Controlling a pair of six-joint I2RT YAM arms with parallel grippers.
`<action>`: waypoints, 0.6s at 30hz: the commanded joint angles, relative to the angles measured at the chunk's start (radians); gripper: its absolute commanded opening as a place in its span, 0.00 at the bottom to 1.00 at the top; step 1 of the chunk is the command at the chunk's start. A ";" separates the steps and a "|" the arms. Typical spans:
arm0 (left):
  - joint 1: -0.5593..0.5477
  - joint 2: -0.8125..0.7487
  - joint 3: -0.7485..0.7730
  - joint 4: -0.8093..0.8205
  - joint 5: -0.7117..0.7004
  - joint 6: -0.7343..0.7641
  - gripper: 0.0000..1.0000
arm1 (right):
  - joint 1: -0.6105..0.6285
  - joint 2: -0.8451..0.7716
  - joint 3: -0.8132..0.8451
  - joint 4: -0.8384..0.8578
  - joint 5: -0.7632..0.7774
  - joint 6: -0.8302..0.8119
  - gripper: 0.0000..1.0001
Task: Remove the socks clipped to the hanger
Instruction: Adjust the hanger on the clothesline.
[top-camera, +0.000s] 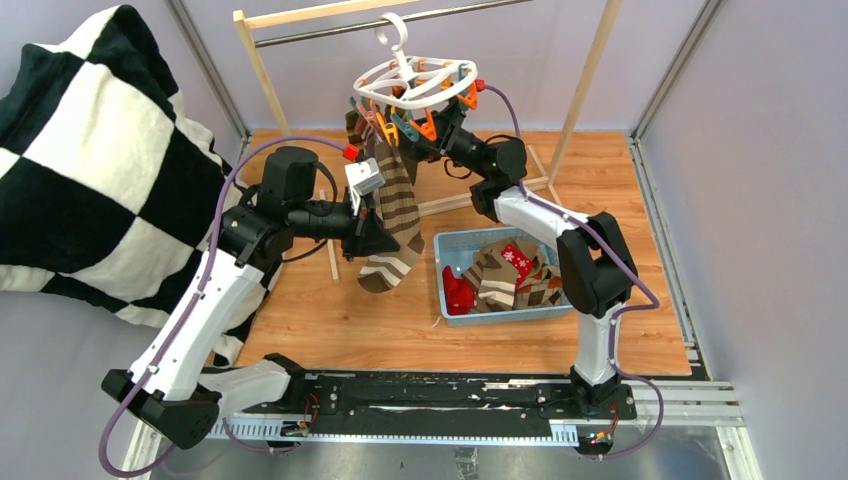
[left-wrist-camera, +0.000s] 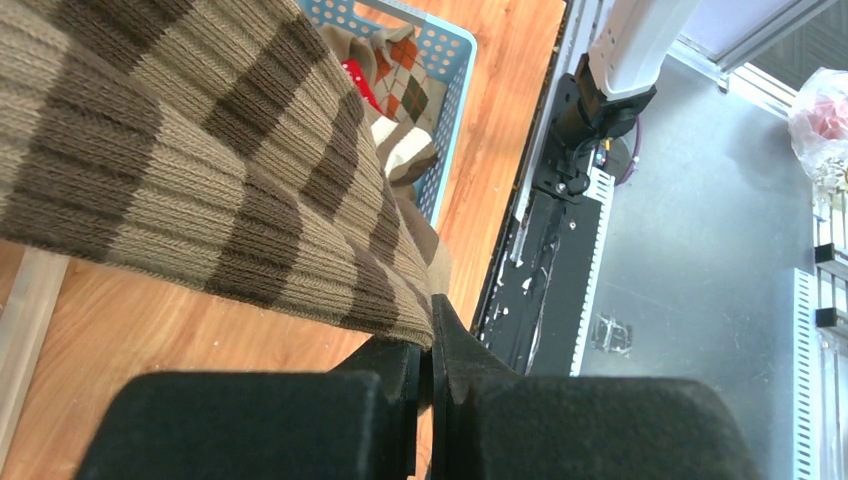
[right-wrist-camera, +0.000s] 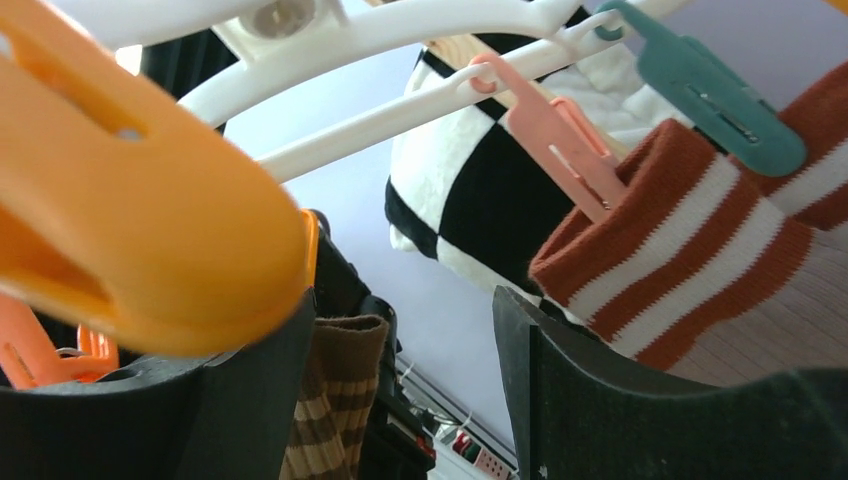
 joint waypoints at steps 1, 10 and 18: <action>0.005 -0.019 0.010 -0.004 -0.004 0.010 0.00 | 0.020 -0.013 0.060 0.105 -0.070 0.037 0.71; 0.005 -0.021 0.002 -0.005 -0.022 0.010 0.00 | 0.025 -0.017 0.069 0.132 -0.091 0.067 0.70; 0.005 -0.028 0.002 -0.005 -0.023 0.014 0.00 | 0.005 -0.085 -0.023 0.100 -0.116 0.028 0.70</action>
